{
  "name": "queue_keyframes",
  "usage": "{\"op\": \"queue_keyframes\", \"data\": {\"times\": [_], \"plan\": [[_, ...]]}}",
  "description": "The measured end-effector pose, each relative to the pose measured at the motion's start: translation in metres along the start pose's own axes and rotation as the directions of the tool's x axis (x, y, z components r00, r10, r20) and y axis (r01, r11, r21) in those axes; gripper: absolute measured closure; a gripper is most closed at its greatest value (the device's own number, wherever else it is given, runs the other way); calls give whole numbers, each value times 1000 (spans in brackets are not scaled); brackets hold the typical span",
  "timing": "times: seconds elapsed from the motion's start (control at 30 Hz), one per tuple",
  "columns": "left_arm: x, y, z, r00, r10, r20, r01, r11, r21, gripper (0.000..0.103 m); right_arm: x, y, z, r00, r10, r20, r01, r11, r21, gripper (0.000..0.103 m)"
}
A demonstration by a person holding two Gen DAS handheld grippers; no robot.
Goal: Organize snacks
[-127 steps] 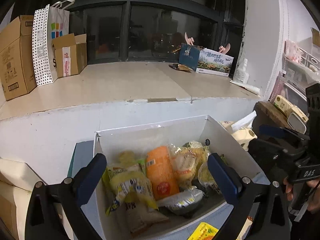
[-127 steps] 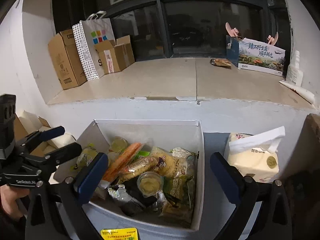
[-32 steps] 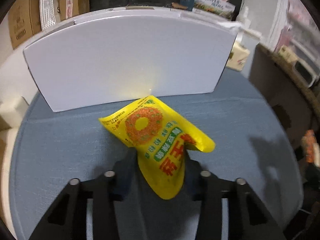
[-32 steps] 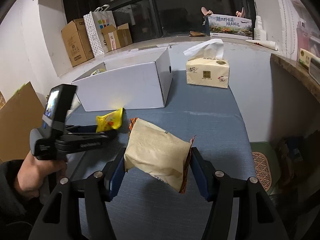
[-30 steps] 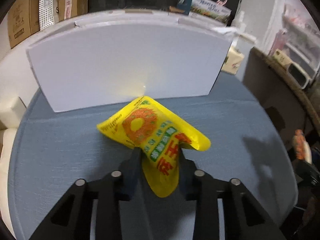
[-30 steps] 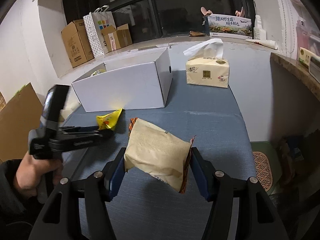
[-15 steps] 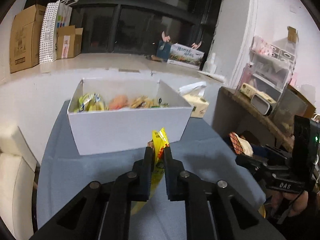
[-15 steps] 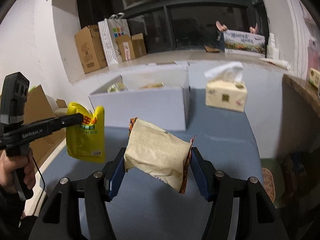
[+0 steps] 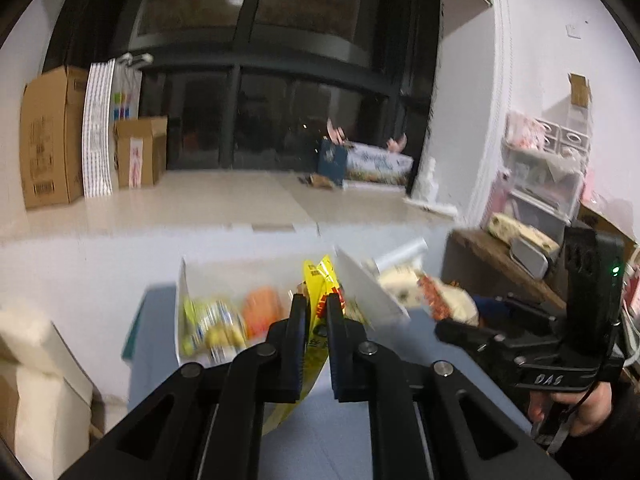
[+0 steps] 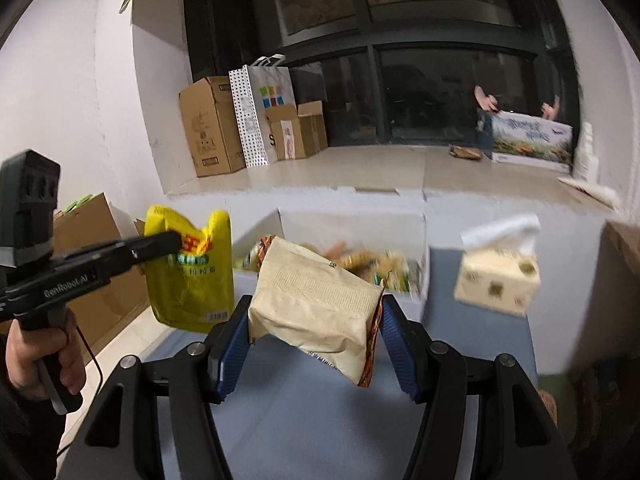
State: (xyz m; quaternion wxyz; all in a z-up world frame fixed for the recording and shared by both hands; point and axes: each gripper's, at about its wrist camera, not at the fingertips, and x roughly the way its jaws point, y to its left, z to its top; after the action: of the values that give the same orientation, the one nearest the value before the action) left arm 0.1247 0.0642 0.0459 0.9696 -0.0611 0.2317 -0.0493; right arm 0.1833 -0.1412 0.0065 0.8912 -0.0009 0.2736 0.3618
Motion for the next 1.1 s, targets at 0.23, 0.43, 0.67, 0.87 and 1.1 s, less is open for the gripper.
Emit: {"op": "queue_keyframes", "data": {"times": [0.23,0.43,0.67,0.87,1.1], "plan": [[77,32,48,998,51,-27,-50,999,16,92,86,-31,62,995,-62,-74,65,997,40,37],[128,58,52,989,95,-116,-97,995,-12,17,128,-53,77,989,-106,-107,113,992,61,0],[118,62,36,984,138,-109,-140,990,-14,0,125,-65,60,978,-173,-116,184,979,92,0],[66,28,29,971,236,46,-239,969,65,0,94,-48,54,976,-211,-59,214,976,51,0],[13,-8,6,968,249,38,-251,965,74,0,38,-10,43,975,-220,8,220,975,-16,0]]}}
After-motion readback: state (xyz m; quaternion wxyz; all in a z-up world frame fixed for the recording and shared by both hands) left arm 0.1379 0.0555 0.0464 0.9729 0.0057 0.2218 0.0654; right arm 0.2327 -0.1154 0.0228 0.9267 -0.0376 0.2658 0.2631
